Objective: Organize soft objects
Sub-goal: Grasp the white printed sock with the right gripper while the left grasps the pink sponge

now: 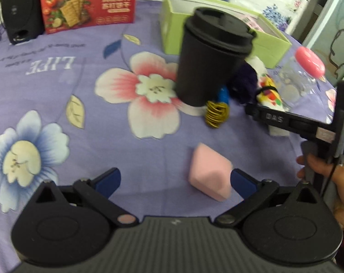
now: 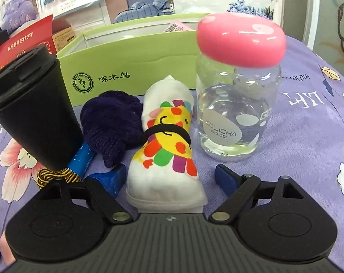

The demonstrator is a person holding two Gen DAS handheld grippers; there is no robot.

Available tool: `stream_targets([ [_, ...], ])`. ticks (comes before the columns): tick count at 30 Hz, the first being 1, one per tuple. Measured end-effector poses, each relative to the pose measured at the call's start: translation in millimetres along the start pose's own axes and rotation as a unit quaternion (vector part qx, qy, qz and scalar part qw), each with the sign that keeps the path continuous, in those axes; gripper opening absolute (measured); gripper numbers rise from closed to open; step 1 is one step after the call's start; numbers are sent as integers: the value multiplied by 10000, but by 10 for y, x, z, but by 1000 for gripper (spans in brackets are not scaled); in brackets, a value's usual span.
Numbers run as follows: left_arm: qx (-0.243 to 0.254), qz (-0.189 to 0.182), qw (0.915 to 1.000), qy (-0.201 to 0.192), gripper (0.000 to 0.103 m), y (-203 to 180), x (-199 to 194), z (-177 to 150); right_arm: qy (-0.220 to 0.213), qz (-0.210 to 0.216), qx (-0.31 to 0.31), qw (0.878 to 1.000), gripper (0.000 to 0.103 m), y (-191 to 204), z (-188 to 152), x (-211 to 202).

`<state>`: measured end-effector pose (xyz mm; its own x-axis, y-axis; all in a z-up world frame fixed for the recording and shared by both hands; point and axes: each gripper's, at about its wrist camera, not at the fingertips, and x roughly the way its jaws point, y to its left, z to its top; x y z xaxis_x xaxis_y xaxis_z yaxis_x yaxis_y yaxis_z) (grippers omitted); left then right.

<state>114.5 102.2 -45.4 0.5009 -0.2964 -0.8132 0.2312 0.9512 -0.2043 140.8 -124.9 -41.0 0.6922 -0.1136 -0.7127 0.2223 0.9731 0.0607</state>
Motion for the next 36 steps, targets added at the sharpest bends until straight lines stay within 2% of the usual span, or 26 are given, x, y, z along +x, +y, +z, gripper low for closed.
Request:
stream_targets([
  [3, 22, -182, 9998, -10, 102, -118, 47, 17, -35, -35, -148, 9999, 72, 97, -84, -61],
  [6, 362, -135, 9993, -23, 102, -303, 145, 61, -26, 73, -201, 9998, 73, 98, -89, -55],
  [9, 519, 98, 9985, 150, 102, -374, 343, 122, -18, 151, -273, 9995, 73, 87, -92, -62],
  [13, 762, 953, 9925, 99, 103, -307, 406, 102, -93, 239, -364, 9990, 73, 68, -122, -68],
  [17, 229, 1040, 9942, 133, 103, 112, 267, 95, -119, 365, -406, 9984, 73, 33, -131, -71],
  [18, 126, 950, 9953, 123, 103, 196, 214, 92, -121, 365, -415, 9984, 73, 36, -127, -73],
  [20, -132, 424, 9990, 104, 102, 308, 104, 87, -100, 338, -432, 9984, 73, 47, -123, -95],
  [22, -131, 140, 9997, 136, 102, 287, 80, 77, -75, 415, -377, 9984, 73, 77, -98, -122],
  [24, 135, 354, 9991, 198, 102, 187, 156, 38, -86, 490, -364, 9981, 73, 125, -77, -88],
  [26, 303, 457, 9984, 103, 102, 80, 172, -5, -120, 336, -488, 9982, 74, 185, -106, -51],
  [29, 401, 66, 9992, 14, 102, 20, 119, -39, -235, 343, -390, 9984, 74, 168, -162, -62],
  [32, 507, -227, 9984, -62, 102, -13, 116, -58, -137, 358, -236, 9990, 74, 144, -121, -52],
  [36, 556, -127, 9984, -42, 96, -18, 166, -81, -127, 246, -337, 9990, 77, 193, -112, -13],
])
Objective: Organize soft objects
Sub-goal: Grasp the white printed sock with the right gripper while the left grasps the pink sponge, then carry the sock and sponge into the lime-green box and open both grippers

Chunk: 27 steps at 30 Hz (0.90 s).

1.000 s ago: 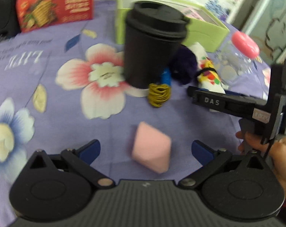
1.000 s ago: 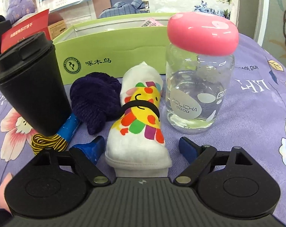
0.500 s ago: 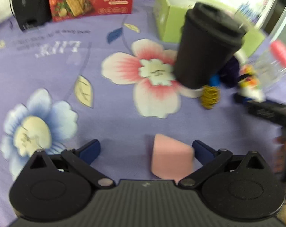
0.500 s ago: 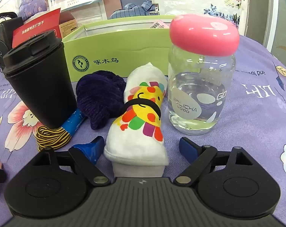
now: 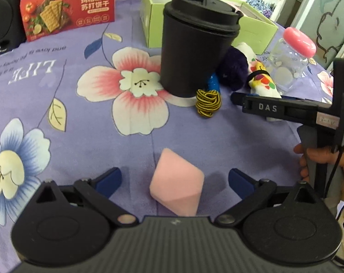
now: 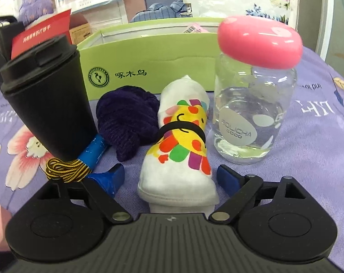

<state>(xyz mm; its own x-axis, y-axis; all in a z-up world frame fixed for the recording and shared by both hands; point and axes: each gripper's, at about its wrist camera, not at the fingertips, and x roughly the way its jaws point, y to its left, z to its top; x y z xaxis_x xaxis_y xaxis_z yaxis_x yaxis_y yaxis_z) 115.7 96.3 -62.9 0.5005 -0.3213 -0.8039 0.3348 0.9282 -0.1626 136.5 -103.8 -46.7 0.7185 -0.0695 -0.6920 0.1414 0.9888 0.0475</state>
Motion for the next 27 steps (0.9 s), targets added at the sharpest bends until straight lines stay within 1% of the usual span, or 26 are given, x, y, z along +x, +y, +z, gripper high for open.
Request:
stream_targets([
  [1, 38, 66, 10000, 10, 93, -10, 12, 0, -20, 0, 40, 10000, 77, -9, 1, 6],
  [3, 224, 274, 9994, 7, 80, -47, 17, -14, -42, -9, 4, 10000, 75, 0, -6, 4],
  [4, 285, 383, 9989, 1, 77, -68, 8, -23, -66, -9, 14, 10000, 74, -5, -12, -2],
  [5, 328, 452, 9984, -9, 67, -68, -11, -33, -111, 2, 32, 9999, 70, -15, -28, -14],
  [6, 313, 469, 9984, -26, 49, -73, -31, -34, -155, 37, 39, 9999, 63, -30, -39, -24],
  [7, 219, 402, 9989, -29, 42, -52, -49, -24, -201, 109, 40, 9997, 54, -55, -54, -38],
  [8, 125, 331, 9994, -19, 39, -31, -70, -12, -276, 153, 41, 9995, 17, -81, -64, -66],
  [9, 62, 344, 9994, -30, 38, -21, -86, -5, -299, 228, 121, 9992, 12, -124, -61, -88],
  [11, -156, 303, 9994, -42, 38, 22, -102, 10, -275, 397, 181, 9987, 4, -189, -58, -135],
  [13, -336, 231, 9991, -80, 38, 56, -168, 35, -329, 485, 123, 9982, 2, -205, -77, -238],
  [16, -372, 280, 9986, -262, 38, 39, -338, 67, -591, 578, -100, 9965, 2, -173, -127, -510],
  [18, -372, 266, 9983, -372, 38, 21, -451, 92, -798, 754, -147, 9938, 2, -182, -146, -731],
  [21, -442, 66, 9977, -512, 38, 19, -602, 178, -1077, 973, -229, 9891, 2, -193, -139, -1046],
  [23, -434, -35, 9970, -646, 38, 21, -696, 294, -1212, 1117, -188, 9861, 3, -229, -95, -1190],
  [27, -341, -30, 9949, -945, 38, 39, -865, 656, -1516, 1392, 0, 9786, 3, -344, 159, -1342],
])
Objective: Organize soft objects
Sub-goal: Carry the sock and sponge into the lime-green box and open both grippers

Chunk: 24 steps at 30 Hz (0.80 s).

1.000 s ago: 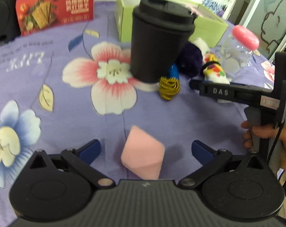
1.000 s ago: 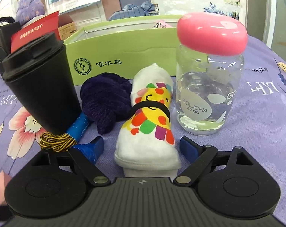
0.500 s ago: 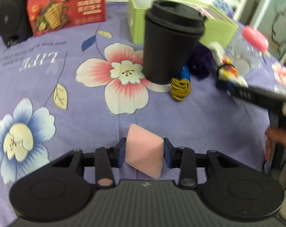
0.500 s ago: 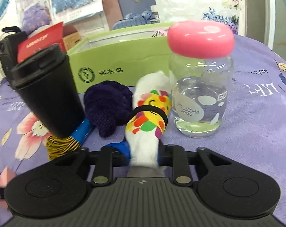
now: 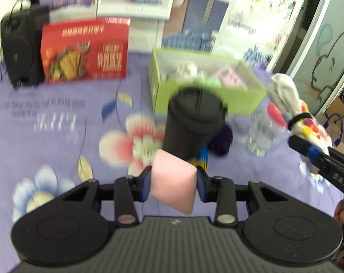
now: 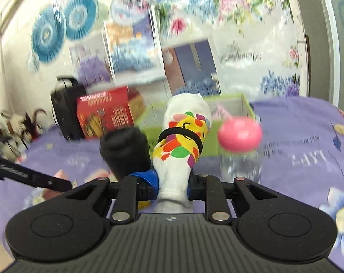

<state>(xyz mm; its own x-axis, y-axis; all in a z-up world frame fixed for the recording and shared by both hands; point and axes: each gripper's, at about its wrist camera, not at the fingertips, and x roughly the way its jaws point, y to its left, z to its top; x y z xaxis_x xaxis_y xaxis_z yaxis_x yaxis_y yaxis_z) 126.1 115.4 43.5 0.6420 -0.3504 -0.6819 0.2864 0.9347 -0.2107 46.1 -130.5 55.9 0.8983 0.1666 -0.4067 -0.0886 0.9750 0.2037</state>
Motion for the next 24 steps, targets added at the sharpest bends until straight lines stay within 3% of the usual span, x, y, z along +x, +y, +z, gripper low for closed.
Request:
stream_targets([
  [7, 263, -11, 9986, -461, 38, -114, 231, 1177, -360, -92, -790, 9962, 3, -224, 924, 444],
  [13, 315, 1, 9983, -498, 38, -286, 877, 1957, 171, -21, -979, 9950, 4, -466, 1477, 1237],
  [20, 165, 243, 9996, -26, 39, -207, 1695, 2107, 1227, 463, -1120, 9850, 12, -417, 1393, 2046],
  [22, 31, 274, 9994, 191, 44, -123, 1893, 2123, 1509, 308, -954, 9834, 15, -439, 1391, 2263],
  [24, -173, 262, 9989, 342, 67, -19, 1999, 2103, 1691, 19, -839, 9820, 19, -480, 1409, 2402],
])
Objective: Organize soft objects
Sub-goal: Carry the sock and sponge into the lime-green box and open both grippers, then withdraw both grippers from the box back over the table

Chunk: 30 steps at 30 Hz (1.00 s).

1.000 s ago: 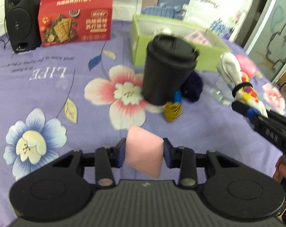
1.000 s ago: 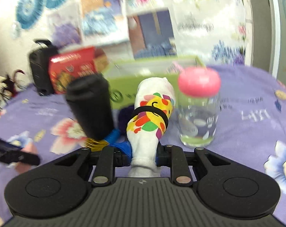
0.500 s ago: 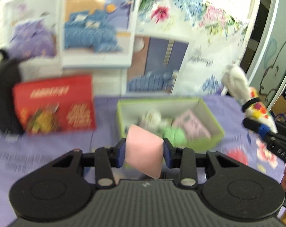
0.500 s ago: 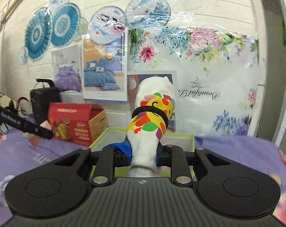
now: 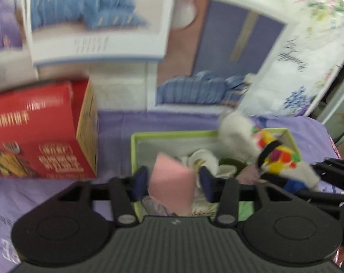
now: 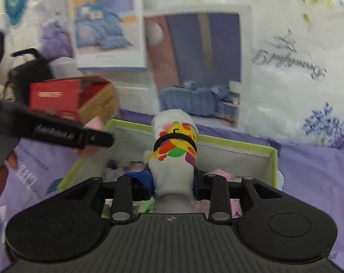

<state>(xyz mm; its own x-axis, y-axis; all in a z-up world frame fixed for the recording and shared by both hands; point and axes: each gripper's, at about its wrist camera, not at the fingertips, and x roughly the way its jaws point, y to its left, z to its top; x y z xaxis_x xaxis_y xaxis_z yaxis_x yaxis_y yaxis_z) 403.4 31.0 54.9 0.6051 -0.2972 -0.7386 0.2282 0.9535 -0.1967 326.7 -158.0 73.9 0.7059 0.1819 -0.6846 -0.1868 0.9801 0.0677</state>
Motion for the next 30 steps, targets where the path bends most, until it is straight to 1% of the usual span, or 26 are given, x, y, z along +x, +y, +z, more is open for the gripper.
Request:
stream_targets([
  [1, -51, -41, 10000, -21, 70, 39, 7, -17, 8, -38, 72, 10000, 20, -31, 11, 6],
  [3, -109, -56, 9999, -57, 71, 92, -15, -46, -102, 118, 135, 9998, 24, -72, -16, -67],
  [5, -171, -43, 9998, -76, 72, 122, -40, -50, -110, 203, 211, 9995, 28, -91, -47, -147],
  [8, -237, -8, 9997, -75, 72, 127, -91, -51, -254, 146, 297, 9991, 35, -101, -32, -226],
  [12, -71, 80, 9998, -152, 72, 54, -247, -99, -365, 119, 204, 9991, 45, -62, 19, -352],
  [18, 72, 232, 9994, -260, 74, 0, -559, -254, -388, 68, 6, 9992, 52, 96, -27, -567],
  [24, 29, 312, 9986, -432, 76, 73, -1007, -559, -424, 126, -278, 9986, 55, 344, -290, -912],
  [27, 87, 454, 9977, -498, 77, 134, -1230, -810, -474, 291, -386, 9977, 55, 448, -522, -1145],
  [30, 112, 660, 9964, -515, 78, 244, -1419, -1141, -471, 428, -581, 9963, 56, 563, -826, -1353],
])
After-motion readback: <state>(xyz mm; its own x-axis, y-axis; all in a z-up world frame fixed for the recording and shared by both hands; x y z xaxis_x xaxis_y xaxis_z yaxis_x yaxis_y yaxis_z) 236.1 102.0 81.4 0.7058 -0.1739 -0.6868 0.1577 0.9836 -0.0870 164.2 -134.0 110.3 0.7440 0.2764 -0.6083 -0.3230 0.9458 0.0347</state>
